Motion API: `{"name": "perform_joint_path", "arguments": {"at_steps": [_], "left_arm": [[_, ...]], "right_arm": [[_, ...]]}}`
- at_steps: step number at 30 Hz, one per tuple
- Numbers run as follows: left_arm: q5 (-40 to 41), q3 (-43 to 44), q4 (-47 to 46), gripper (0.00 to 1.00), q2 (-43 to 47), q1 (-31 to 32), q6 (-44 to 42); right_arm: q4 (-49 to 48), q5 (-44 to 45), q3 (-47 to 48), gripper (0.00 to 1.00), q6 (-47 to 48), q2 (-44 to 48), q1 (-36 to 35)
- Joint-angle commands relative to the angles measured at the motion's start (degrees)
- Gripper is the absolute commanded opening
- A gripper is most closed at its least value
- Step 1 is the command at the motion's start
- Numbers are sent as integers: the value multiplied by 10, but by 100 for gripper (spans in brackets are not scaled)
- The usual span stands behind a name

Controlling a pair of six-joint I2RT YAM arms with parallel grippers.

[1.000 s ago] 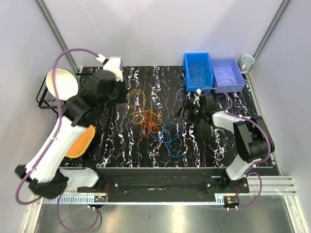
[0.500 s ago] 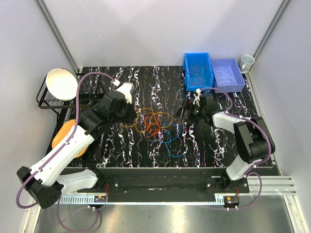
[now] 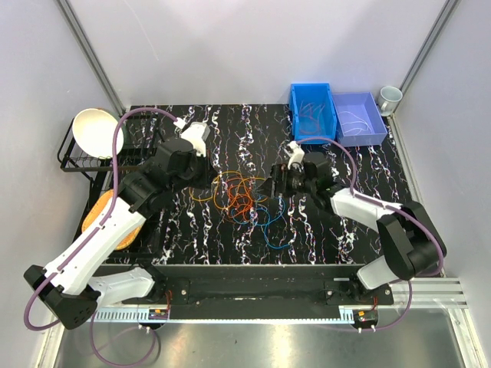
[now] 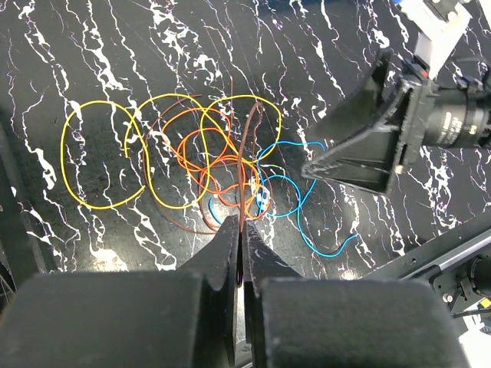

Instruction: Untangle the cables

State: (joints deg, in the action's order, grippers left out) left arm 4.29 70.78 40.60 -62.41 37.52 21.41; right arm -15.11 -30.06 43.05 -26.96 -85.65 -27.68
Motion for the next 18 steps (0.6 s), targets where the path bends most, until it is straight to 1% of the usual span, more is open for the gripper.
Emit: {"name": "perform_joint_path", "arguments": {"at_steps": [1, 5, 8, 14, 18], "left_arm": [[-2, 25, -25, 0, 0, -1, -4], [-2, 23, -24, 0, 4, 0, -8], [0, 21, -24, 0, 4, 0, -9], [8, 16, -24, 0, 5, -1, -15], [19, 16, -23, 0, 8, -1, -15]], "right_arm": [[-20, 22, 68, 89, 35, -47, -5], [-3, 31, 116, 82, 31, -108, -18], [-1, 45, 149, 77, 31, -137, -30], [3, 54, 173, 65, 32, -181, -45], [10, 68, 176, 56, 36, -188, -52]]}}
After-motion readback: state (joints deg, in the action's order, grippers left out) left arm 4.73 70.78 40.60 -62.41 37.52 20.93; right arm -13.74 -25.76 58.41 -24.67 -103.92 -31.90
